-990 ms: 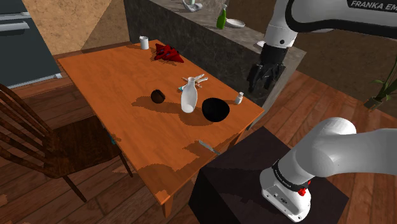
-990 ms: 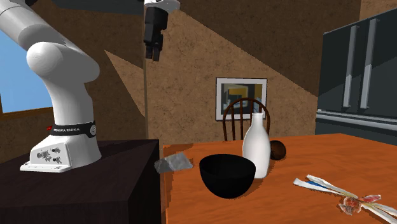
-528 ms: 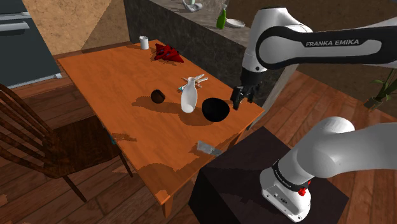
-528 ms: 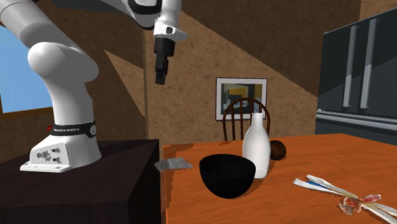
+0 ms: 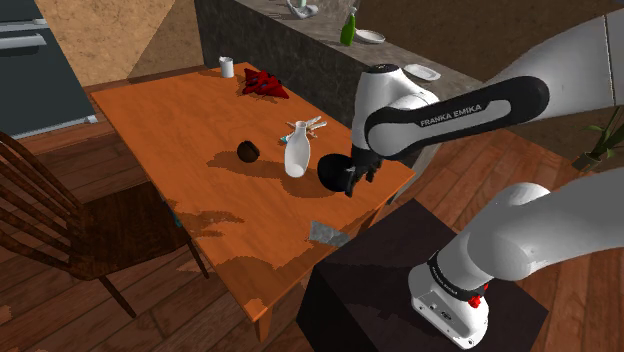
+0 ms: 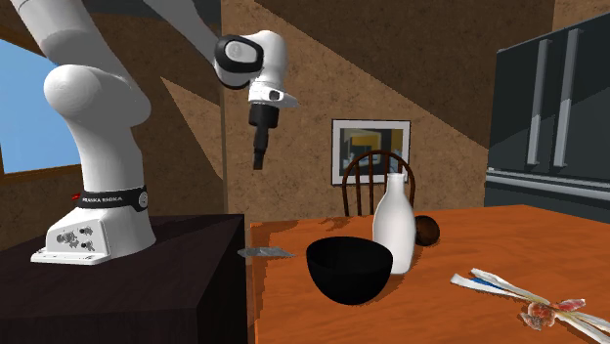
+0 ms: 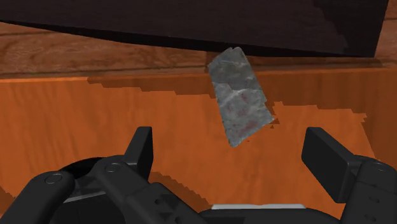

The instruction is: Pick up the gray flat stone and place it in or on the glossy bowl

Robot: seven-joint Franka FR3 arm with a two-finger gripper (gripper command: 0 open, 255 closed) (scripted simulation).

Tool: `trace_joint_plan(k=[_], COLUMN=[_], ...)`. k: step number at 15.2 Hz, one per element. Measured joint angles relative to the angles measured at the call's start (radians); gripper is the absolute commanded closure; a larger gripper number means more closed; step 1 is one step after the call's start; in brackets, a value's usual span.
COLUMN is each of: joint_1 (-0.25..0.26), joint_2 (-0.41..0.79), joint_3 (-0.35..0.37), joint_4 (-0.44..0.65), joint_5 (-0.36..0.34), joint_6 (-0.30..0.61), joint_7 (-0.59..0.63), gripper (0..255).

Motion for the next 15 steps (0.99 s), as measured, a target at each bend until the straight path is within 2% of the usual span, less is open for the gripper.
trace_joint_plan(k=[2,6,10,12,15], joint_1=[0.0,-0.023,-0.047,-0.037,-0.026], joint_2=[0.083,0.272,0.48,0.58,0.653], joint_3=[0.029,0.076,0.098,0.084,0.049], joint_4=[-0.006,0.009,0.062,0.095,0.109], joint_5=[-0.024,-0.126,-0.318,-0.438,-0.535], joint_6=[0.09,0.257,0.389,0.437,0.486], joint_7=[0.025,0.097,0.238,0.329,0.393], gripper=[0,0,0,0,0])
